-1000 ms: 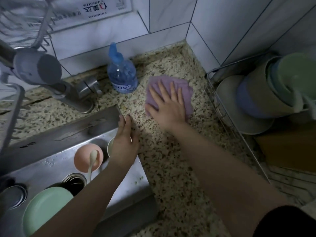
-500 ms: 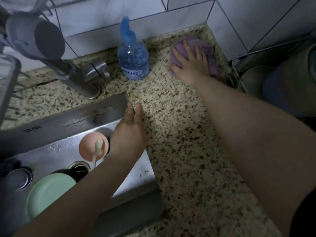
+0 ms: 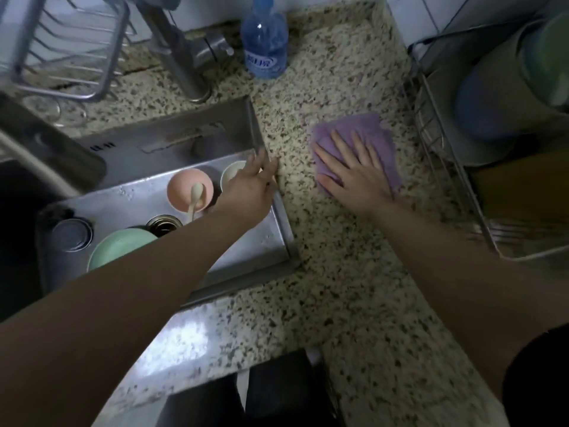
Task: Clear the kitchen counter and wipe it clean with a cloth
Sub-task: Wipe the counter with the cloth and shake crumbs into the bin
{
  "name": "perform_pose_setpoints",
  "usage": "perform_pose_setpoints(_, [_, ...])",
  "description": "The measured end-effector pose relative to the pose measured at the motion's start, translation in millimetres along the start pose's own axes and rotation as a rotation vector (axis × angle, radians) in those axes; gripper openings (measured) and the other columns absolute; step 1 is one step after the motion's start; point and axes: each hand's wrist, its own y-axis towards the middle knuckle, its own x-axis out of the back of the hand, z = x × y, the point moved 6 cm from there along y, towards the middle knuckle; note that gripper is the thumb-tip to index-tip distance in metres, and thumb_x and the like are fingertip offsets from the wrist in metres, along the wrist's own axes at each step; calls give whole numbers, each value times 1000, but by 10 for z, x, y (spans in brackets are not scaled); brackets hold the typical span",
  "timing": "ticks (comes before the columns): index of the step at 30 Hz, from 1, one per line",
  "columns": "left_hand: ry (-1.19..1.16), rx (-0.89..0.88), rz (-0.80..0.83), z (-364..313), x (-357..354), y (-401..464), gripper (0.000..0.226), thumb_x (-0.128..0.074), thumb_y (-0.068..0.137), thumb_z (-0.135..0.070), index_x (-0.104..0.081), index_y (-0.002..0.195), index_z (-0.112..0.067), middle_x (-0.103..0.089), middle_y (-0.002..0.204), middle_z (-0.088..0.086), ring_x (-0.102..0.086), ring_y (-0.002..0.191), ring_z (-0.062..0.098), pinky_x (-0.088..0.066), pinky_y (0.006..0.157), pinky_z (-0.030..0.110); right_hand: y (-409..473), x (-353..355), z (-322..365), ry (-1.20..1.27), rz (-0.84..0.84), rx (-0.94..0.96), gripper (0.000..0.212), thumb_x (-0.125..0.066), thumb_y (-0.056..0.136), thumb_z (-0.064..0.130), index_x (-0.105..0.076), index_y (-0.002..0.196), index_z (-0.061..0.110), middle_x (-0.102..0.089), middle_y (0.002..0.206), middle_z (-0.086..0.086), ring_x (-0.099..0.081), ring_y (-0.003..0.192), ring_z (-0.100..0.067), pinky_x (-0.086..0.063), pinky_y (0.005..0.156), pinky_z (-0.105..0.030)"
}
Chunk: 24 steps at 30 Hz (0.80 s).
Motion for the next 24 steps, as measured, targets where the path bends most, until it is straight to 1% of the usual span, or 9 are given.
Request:
perform_pose_setpoints(2, [-51, -17, 1, 52, -11, -170, 46, -39, 103, -21, -39, 148, -29, -11, 164, 2, -11, 151, 22, -15, 117, 35, -282, -65, 27, 14, 11, -44, 60, -19, 98, 66, -7, 154, 49, -4, 167, 10, 1, 154, -26, -3, 124, -46])
perform_pose_setpoints(4, [-53, -87, -2, 126, -3, -424, 35, -44, 102, -22, -59, 133, -29, -22, 162, 1, -21, 149, 22, -11, 113, 29, -635, -110, 152, -4, -12, -98, 59, -21, 99, 65, -7, 154, 49, -5, 167, 9, 0, 154, -26, -3, 124, -45])
perform_pose_setpoints(6, [-50, -184, 19, 208, -7, -656, 29, -51, 100, -20, -68, 123, -26, -37, 155, 4, -35, 143, 23, -14, 107, 23, -931, -171, 328, -23, -35, -146, 59, -23, 100, 63, -10, 155, 46, -6, 167, 8, -1, 154, -27, -4, 124, -45])
perform_pose_setpoints(7, [-57, -218, 21, 264, -5, -752, 28, -53, 99, -19, -70, 120, -24, -46, 149, 6, -42, 139, 25, -18, 106, 24, -1045, -205, 405, -24, -32, -174, 59, -22, 100, 61, -12, 155, 44, -7, 166, 7, -2, 154, -27, -6, 124, -46])
perform_pose_setpoints(11, [-121, -235, 0, 661, 40, -1284, 25, -54, 97, -16, -73, 113, -17, -63, 131, 8, -54, 128, 25, -38, 108, 41, -1438, -325, 841, -38, -35, -286, 59, -12, 100, 54, -16, 156, 36, -11, 166, 3, -6, 153, -30, -8, 124, -48])
perform_pose_setpoints(14, [-162, -229, -125, 1074, 166, -1765, 22, -57, 95, -13, -75, 108, -15, -69, 120, 7, -61, 115, 27, -46, 97, 34, -1599, -439, 1243, -118, -14, -322, 56, -9, 102, 48, -8, 157, 34, -6, 166, -1, -4, 153, -35, -6, 123, -50])
perform_pose_setpoints(17, [-135, -224, -213, 1548, 294, -2384, 20, -59, 93, -9, -76, 104, -11, -71, 115, 9, -64, 109, 28, -40, 94, 23, -1782, -540, 1779, -148, -21, -360, 53, -22, 106, 41, -11, 157, 32, -9, 166, -5, -7, 152, -40, -2, 123, -49])
perform_pose_setpoints(18, [-137, -227, -230, 1628, 317, -2487, 19, -60, 92, -7, -76, 103, -9, -70, 114, 11, -64, 108, 29, -38, 94, 21, -1815, -555, 1857, -162, 0, -376, 54, -19, 106, 40, -9, 158, 31, -8, 166, -5, -7, 151, -42, -1, 123, -51])
perform_pose_setpoints(24, [-118, -24, -255, 2781, 405, -3717, 25, -55, 96, -15, -71, 116, -15, -59, 135, 8, -53, 128, 23, -38, 109, 32, -2120, -706, 3212, -60, 15, -325, 63, -5, 98, 45, -20, 157, 27, -19, 164, -11, -16, 147, -49, -10, 121, -56])
